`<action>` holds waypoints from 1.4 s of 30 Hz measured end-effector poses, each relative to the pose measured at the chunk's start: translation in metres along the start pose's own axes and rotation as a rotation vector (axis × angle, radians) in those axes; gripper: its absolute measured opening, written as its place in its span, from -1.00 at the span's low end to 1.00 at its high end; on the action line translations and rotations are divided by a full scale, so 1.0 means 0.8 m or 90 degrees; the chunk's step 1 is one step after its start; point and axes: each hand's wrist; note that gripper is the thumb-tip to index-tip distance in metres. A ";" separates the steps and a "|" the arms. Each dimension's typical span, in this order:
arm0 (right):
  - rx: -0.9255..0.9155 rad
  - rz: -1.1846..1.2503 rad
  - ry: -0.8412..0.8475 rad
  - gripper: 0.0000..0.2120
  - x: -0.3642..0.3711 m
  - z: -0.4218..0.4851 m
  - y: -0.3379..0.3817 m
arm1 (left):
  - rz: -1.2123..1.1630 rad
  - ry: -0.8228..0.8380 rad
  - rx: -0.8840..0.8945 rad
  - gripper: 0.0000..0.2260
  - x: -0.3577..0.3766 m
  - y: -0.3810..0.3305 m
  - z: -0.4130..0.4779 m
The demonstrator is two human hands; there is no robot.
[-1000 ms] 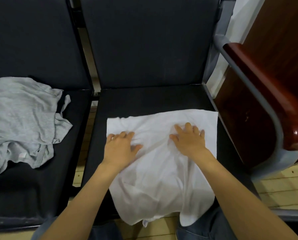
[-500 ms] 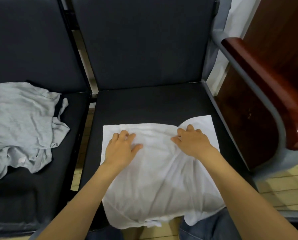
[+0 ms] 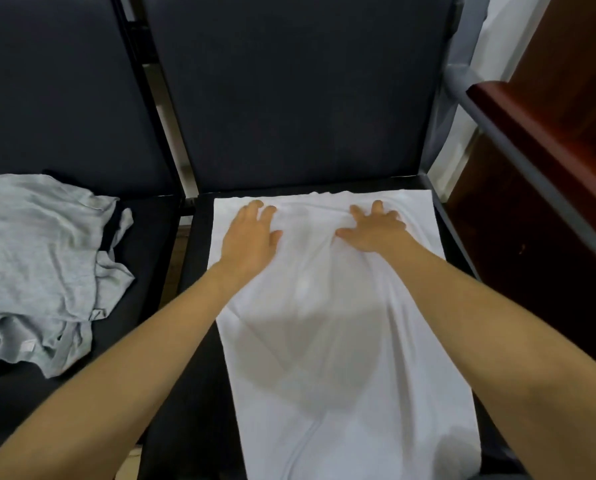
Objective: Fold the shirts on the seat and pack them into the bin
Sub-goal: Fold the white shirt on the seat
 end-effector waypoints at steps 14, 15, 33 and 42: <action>-0.086 -0.054 0.007 -0.46 0.057 -0.111 -0.030 | 0.037 0.263 -0.001 -0.36 0.017 0.014 0.010; -0.081 -0.056 0.019 -0.41 0.059 -0.111 -0.034 | 0.061 0.235 -0.003 -0.37 0.018 0.011 0.010; -0.200 -0.051 -0.034 -0.45 0.117 -0.173 -0.019 | -0.228 -0.018 -0.021 -0.94 0.042 -0.016 -0.144; -0.217 0.007 0.006 -0.46 0.093 -0.140 -0.036 | -0.117 -0.097 -0.250 -0.76 0.013 0.068 -0.194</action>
Point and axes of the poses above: each hand's wrist, its own z-axis towards the middle knuckle, its own x-axis out of the palm, y = z × x, and after that the axes turned 7 degrees about y, right-handed
